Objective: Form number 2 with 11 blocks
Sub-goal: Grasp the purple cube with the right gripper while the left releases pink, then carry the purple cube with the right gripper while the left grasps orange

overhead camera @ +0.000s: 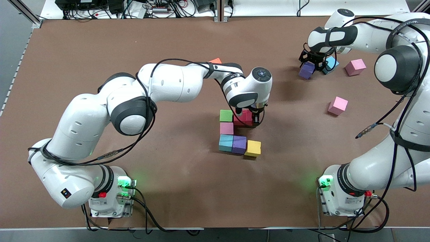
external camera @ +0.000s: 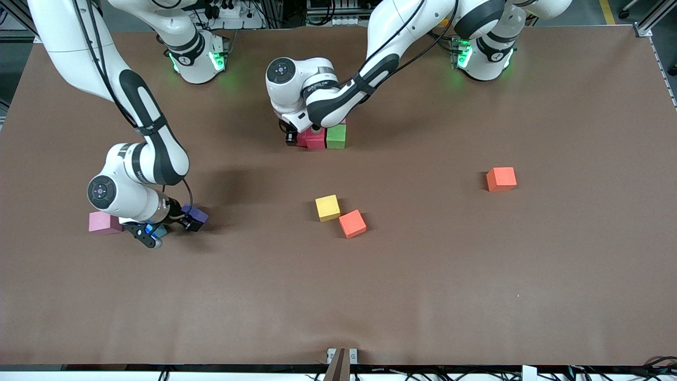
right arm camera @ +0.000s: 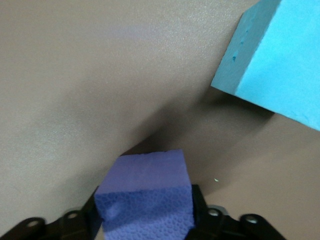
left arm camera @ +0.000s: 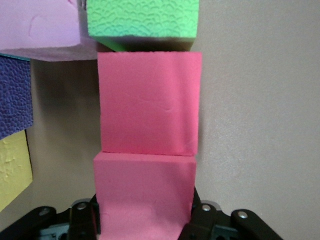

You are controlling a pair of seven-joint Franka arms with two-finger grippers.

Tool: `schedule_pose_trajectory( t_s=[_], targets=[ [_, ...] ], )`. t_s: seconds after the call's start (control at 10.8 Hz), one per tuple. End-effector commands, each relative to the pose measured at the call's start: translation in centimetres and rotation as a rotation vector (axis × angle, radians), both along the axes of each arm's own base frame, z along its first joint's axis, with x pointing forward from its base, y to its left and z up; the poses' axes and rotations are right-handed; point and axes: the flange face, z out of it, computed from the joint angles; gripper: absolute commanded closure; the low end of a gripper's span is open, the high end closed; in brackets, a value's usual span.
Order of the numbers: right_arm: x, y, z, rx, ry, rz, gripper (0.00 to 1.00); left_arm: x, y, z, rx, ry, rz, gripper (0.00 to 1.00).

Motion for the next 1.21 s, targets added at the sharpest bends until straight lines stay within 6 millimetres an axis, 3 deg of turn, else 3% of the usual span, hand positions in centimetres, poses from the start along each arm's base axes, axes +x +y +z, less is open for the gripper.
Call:
schedule_pose_trajectory(
  t_s=[0.0,0.09,0.28,0.65,0.93,1.12],
  targets=[
    [0.5,0.3,0.0,-0.011,-0.002,0.010,0.54,-0.9,-0.2,-0.1,0.033,-0.007,0.221,1.00],
    [0.5,0.5,0.1,-0.010,-0.005,0.026,0.60,-1.0,-0.2,-0.3,0.035,-0.005,0.220,1.00],
    [0.6,0.5,1.2,-0.033,-0.021,0.135,0.60,-1.1,-0.3,-0.9,0.040,0.000,0.219,1.00],
    [1.1,0.8,7.1,-0.159,-0.059,0.375,0.60,-1.3,-0.5,-0.8,0.035,0.000,0.216,1.00],
    [1.2,1.5,8.9,-0.151,-0.086,0.412,0.60,-1.3,-0.5,-0.8,0.031,-0.005,0.208,1.00],
    [1.2,1.8,9.1,-0.143,-0.092,0.409,0.60,-1.2,-0.6,-0.7,0.026,-0.006,0.176,0.67]
  ],
)
